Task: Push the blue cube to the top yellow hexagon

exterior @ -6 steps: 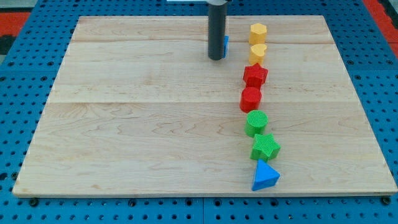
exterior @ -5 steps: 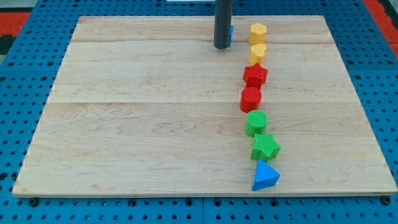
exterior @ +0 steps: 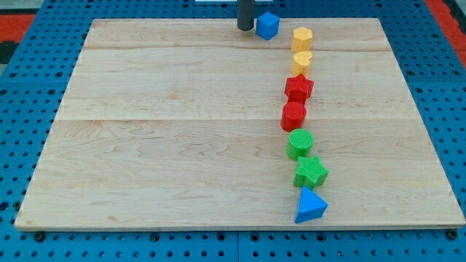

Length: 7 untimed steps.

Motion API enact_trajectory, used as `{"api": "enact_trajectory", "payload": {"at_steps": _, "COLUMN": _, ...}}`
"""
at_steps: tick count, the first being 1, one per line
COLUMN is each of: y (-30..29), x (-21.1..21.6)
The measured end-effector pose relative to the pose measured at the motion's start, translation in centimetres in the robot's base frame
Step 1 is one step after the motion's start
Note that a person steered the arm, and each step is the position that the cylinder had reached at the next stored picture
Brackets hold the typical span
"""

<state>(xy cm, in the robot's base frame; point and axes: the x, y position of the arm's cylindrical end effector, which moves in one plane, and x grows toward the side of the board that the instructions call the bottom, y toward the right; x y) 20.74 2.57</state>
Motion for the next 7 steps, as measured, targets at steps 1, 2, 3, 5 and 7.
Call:
{"api": "enact_trajectory", "payload": {"at_steps": 1, "y": 3.4, "x": -0.8}}
{"api": "enact_trajectory", "payload": {"at_steps": 2, "y": 6.9, "x": -1.3}}
{"api": "enact_trajectory", "payload": {"at_steps": 3, "y": 9.5, "x": -1.3}}
{"api": "enact_trajectory", "payload": {"at_steps": 5, "y": 9.0, "x": 2.2}}
{"api": "enact_trajectory", "payload": {"at_steps": 7, "y": 9.1, "x": 3.8}}
